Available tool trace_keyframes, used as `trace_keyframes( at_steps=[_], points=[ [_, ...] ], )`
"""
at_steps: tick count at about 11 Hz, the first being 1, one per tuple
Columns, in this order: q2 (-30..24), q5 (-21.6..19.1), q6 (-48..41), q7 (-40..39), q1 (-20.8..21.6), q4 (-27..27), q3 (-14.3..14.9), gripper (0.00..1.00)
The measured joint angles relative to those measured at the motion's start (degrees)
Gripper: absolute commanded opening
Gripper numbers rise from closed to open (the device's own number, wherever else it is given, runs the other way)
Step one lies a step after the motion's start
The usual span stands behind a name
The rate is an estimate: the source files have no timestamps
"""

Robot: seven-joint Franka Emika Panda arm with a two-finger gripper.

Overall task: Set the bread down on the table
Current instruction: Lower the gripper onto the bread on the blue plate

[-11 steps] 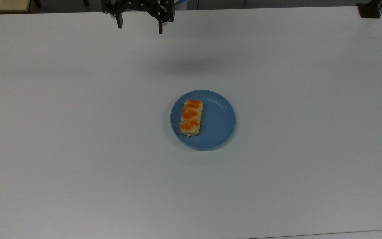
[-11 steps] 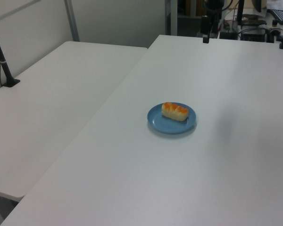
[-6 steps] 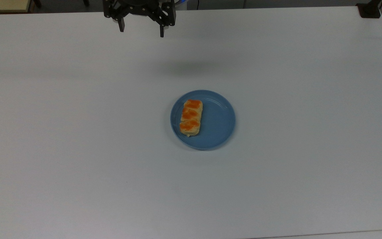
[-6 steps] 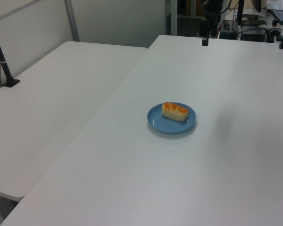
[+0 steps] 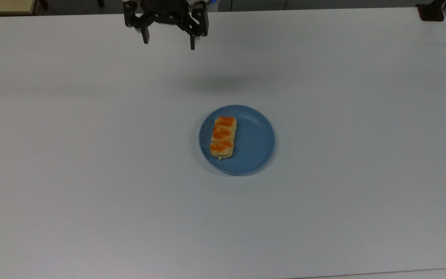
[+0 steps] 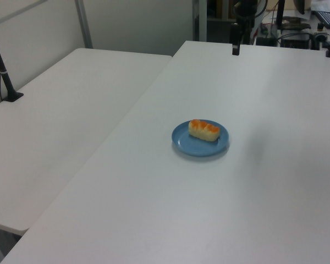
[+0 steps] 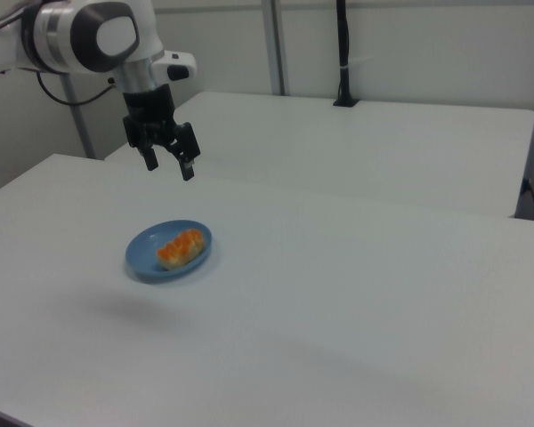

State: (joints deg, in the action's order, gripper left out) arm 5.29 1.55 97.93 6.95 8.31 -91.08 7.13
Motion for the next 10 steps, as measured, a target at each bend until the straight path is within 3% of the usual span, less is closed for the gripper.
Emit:
trace_keyframes(
  at_steps=[6, 10],
  points=[
    [12.31, -0.67, 15.73, 13.72, 6.75, -1.25, -0.2, 1.0],
    [20.62, -0.63, 21.43, 15.09, 8.71, -1.45, -0.22, 1.0]
  ],
)
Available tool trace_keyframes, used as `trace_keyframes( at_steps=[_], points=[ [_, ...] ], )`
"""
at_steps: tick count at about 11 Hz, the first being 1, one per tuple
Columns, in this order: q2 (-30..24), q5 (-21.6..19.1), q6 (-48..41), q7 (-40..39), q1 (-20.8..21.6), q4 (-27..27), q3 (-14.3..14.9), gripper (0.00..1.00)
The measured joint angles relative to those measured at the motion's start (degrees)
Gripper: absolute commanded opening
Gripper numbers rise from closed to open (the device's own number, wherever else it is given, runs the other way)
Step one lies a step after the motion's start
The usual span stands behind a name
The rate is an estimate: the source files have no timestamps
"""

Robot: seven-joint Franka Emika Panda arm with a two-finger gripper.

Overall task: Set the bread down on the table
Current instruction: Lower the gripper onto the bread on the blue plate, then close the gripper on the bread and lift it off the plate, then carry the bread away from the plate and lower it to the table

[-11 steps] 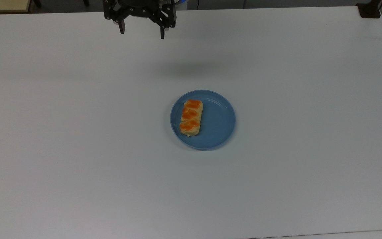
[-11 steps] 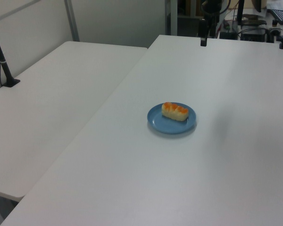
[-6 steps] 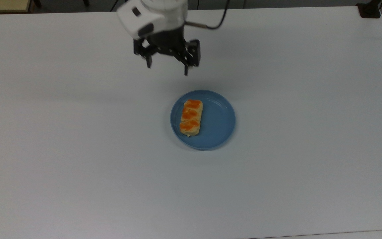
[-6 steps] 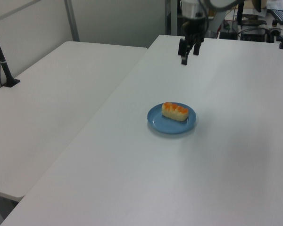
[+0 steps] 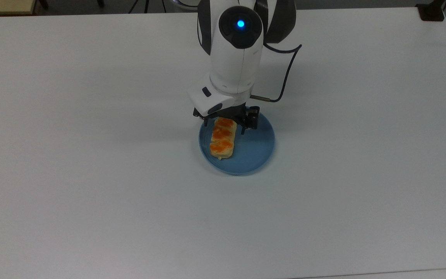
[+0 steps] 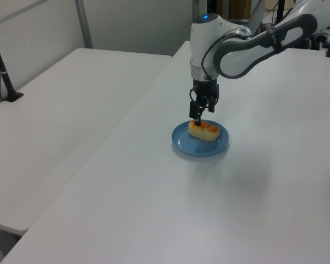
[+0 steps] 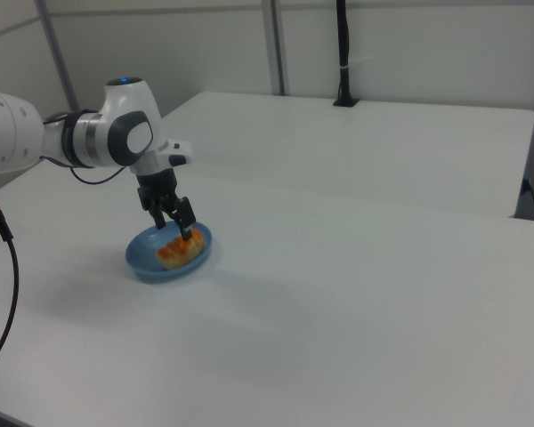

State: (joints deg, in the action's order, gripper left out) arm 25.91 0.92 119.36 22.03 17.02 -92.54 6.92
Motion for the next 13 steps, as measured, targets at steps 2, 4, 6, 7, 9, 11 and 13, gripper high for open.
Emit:
trace_keyframes(
  at_steps=[2, 4, 6, 7, 9, 11, 13],
  points=[
    [0.9, 0.96, 1.04, 0.0, -0.01, -0.61, 0.0, 0.63],
    [1.67, 1.83, 2.05, -0.03, 0.08, -1.7, -0.11, 0.32],
    [2.29, 2.43, 2.44, -0.03, 0.64, -1.79, -0.45, 0.2],
    [2.3, 2.56, 2.44, -0.03, 0.7, -1.79, -0.71, 0.2],
    [2.19, 2.59, 2.45, -0.06, 0.72, -1.33, -1.03, 0.23],
    [0.6, 2.68, 1.67, -3.99, 0.49, -0.1, -0.88, 0.25],
    [-3.71, 2.95, -6.01, -16.35, -1.18, 0.72, 0.83, 0.27]
  ],
)
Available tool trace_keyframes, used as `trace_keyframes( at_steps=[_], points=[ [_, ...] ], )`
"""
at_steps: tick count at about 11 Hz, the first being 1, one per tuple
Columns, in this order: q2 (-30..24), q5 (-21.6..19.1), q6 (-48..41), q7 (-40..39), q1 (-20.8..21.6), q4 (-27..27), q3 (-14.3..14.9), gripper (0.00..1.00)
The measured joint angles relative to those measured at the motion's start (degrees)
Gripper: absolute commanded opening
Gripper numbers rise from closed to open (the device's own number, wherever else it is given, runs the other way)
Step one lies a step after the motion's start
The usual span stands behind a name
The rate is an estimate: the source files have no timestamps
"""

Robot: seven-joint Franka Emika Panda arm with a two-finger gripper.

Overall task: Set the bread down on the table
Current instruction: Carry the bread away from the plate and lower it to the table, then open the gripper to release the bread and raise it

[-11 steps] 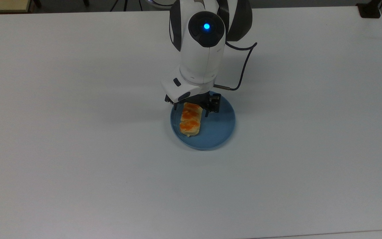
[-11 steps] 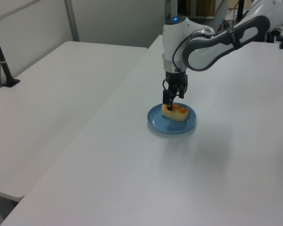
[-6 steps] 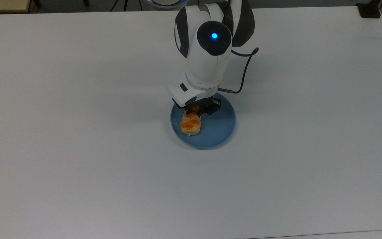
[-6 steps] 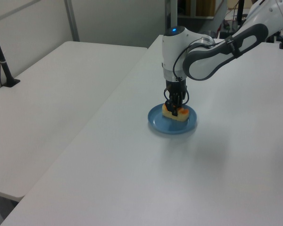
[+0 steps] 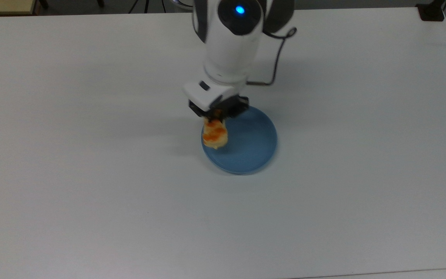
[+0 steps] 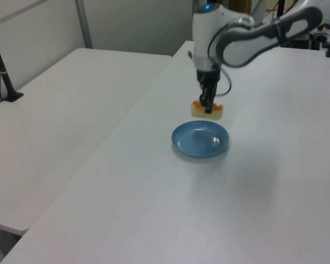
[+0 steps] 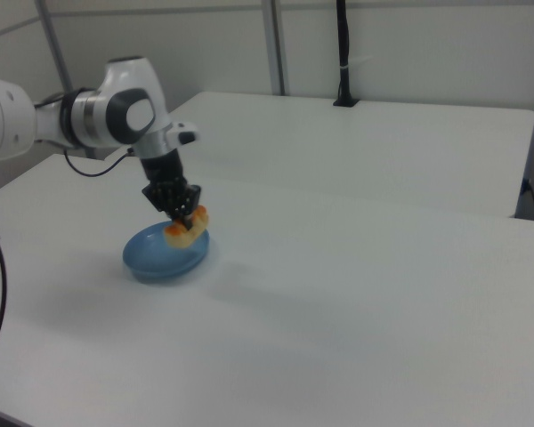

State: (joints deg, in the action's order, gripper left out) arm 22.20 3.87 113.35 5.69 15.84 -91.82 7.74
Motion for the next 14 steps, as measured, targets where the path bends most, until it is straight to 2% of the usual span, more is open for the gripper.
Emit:
trace_keyframes(
  at_steps=[1, 3, 4, 6, 7, 8, 12, 14],
  points=[
    [-1.9, 0.01, -3.18, -6.5, -1.72, -0.07, 1.32, 0.27],
    [-2.54, 0.91, -4.15, -15.04, -5.36, -1.01, 4.97, 0.29],
    [-1.79, 2.1, -2.75, -16.9, -7.21, -2.15, 6.21, 0.31],
    [-0.1, 4.4, 3.07, -18.39, -11.07, -4.63, 6.68, 0.36],
    [0.71, 4.9, 5.28, -18.81, -12.56, -5.48, 6.71, 0.73],
    [1.55, 5.11, 6.52, -18.9, -13.63, -5.85, 6.72, 1.0],
    [2.47, 5.14, 7.78, -18.62, -14.71, -5.57, 6.71, 1.0],
    [-1.07, 5.0, 7.13, -14.05, -14.42, -4.0, 6.63, 1.0]
  ],
)
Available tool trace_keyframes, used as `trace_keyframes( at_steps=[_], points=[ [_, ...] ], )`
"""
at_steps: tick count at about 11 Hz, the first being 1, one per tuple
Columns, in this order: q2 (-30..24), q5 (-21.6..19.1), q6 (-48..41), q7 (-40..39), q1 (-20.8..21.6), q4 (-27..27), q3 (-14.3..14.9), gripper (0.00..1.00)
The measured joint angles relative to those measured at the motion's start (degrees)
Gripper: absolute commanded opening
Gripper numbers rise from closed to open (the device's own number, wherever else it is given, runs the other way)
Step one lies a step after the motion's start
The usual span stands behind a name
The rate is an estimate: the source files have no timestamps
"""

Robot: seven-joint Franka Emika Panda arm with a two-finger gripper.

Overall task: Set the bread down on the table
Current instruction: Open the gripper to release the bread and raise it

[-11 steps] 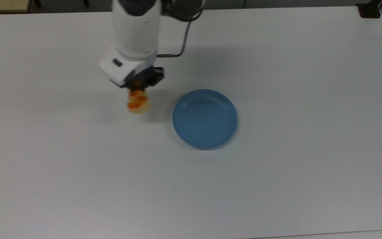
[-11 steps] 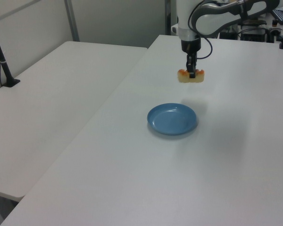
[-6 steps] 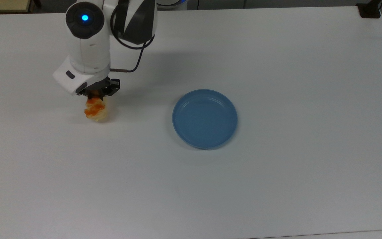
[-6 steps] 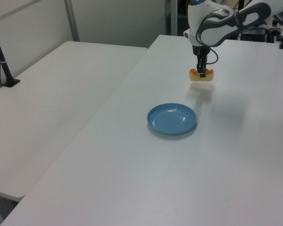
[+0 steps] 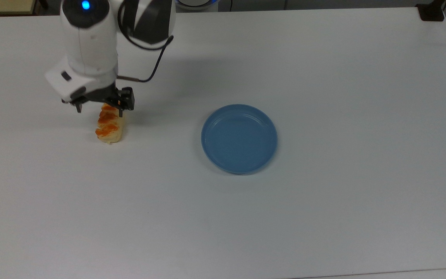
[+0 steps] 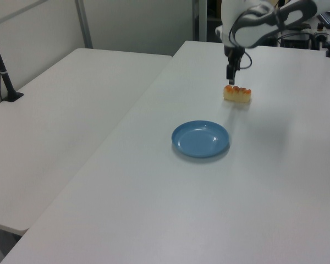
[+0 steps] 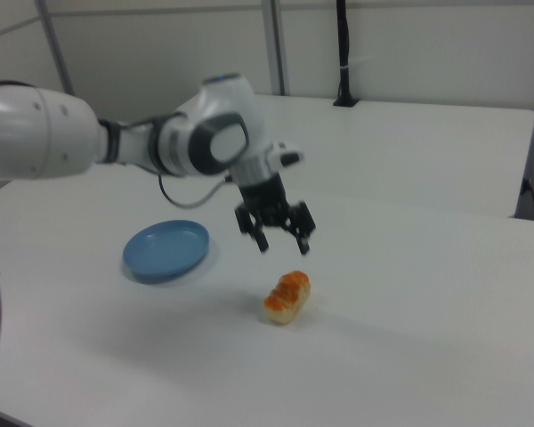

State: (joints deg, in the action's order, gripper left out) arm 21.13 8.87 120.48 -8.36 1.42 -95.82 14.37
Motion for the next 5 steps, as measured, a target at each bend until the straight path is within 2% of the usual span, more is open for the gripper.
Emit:
trace_keyframes(
  at_steps=[2, 5],
  points=[
    [-7.44, -1.27, -7.66, 6.09, 1.6, 1.49, -0.51, 1.0],
    [-16.98, -5.97, -20.52, 8.81, 6.7, 3.83, -1.03, 1.0]
  ],
)
